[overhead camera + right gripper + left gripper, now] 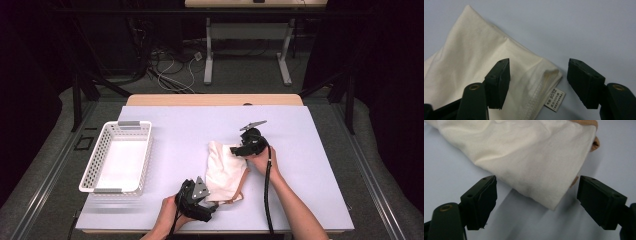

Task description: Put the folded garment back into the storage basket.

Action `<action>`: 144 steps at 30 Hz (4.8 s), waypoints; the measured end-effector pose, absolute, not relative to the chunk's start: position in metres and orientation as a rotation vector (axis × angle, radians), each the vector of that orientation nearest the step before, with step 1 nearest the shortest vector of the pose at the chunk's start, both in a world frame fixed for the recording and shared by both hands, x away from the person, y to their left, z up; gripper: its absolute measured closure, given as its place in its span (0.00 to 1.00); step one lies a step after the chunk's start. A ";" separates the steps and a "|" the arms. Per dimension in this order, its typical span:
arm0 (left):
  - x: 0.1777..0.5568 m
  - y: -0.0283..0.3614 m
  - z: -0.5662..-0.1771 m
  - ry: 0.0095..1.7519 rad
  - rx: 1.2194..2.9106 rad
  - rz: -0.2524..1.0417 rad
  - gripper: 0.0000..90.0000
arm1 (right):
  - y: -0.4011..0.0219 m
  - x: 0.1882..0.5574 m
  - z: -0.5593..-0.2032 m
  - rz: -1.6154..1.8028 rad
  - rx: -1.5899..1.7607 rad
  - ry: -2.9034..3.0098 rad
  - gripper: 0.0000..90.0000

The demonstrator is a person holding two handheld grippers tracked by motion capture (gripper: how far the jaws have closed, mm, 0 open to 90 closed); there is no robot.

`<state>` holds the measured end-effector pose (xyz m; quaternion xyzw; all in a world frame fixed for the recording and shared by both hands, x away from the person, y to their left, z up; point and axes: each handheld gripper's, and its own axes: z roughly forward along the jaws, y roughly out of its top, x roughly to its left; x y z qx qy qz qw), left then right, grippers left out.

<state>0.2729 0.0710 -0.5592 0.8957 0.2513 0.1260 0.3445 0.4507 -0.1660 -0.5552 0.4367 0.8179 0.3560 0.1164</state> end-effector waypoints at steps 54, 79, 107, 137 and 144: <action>0.275 0.111 -0.535 0.749 2.180 0.360 0.86 | -0.132 0.433 -0.526 1.161 1.199 2.272 0.95; 0.284 0.159 -0.540 0.882 2.217 0.403 0.86 | -0.069 0.448 -0.533 1.178 1.153 2.285 0.95; 0.280 0.170 -0.539 0.940 2.299 0.354 0.29 | -0.099 0.429 -0.524 1.172 1.100 2.437 0.17; 0.348 0.156 -0.494 1.082 2.281 0.214 0.00 | -0.218 0.343 -0.512 1.325 1.038 2.340 0.09; 0.374 0.149 -0.494 1.136 2.304 0.167 0.00 | -0.226 0.336 -0.513 1.317 1.033 2.327 0.10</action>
